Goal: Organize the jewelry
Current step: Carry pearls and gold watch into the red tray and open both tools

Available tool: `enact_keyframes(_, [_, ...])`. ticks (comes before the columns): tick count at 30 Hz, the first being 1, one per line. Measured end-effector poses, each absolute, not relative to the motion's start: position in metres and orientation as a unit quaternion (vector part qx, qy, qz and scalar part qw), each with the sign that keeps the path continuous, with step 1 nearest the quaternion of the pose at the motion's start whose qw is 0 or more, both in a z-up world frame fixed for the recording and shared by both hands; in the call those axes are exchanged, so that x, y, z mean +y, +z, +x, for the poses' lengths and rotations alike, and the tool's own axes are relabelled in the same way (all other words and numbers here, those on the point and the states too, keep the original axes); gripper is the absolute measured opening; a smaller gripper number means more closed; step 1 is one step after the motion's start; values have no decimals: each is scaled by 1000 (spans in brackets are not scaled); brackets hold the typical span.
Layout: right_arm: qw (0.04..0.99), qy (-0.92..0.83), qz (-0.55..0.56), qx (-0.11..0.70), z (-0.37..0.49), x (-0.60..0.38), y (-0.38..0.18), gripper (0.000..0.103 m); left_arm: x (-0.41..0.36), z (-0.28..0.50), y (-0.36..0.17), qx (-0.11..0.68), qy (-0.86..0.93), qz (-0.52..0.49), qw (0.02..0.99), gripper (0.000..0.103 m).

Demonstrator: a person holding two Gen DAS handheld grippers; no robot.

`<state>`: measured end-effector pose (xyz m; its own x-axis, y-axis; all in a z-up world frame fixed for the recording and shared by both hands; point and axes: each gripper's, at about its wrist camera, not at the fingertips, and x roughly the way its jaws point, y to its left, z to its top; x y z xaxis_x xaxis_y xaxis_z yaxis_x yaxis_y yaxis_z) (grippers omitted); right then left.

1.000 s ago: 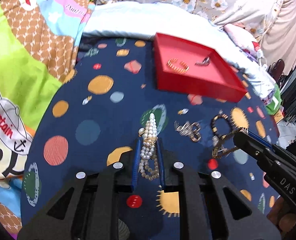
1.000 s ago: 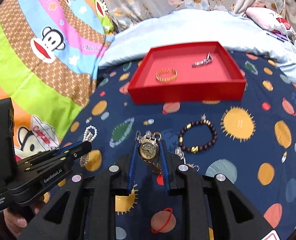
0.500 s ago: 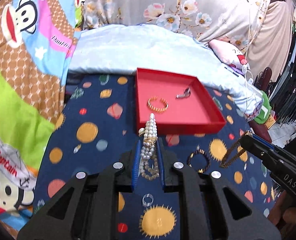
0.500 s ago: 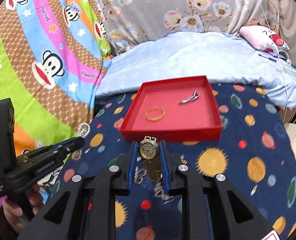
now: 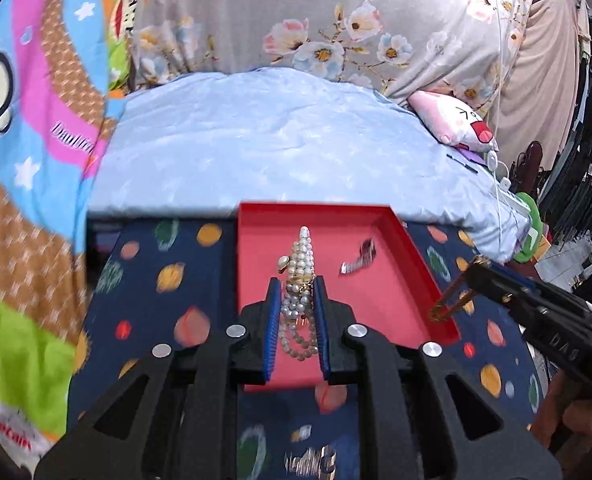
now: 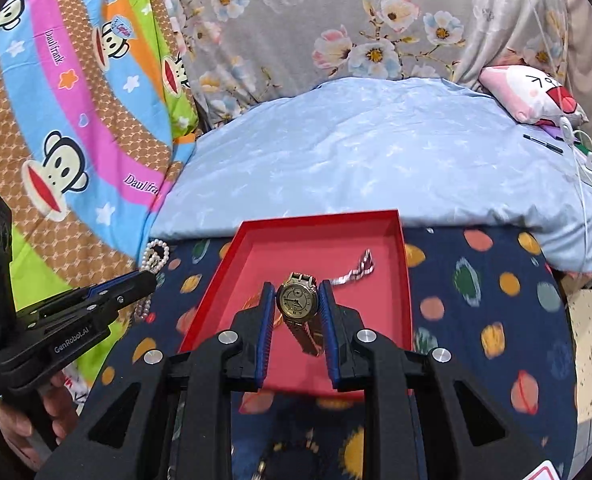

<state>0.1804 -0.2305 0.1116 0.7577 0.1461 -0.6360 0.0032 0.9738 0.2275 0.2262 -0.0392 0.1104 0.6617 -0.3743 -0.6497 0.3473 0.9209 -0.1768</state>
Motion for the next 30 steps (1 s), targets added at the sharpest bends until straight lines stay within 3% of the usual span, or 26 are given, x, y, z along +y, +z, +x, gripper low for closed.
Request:
enact_keyframes(12, [910,30,109,399,274,-247,47,21,-95,338,60,395,-194,-8,898,15])
enact_keyframes(19, [886,20,104,451,282,-254,7,21,-111,357,33,427,-189,11,884,15])
enact_keyframes(30, [875,24,79,478,279,-243,-6,21,-109,364,10,465,-170,5,869,17])
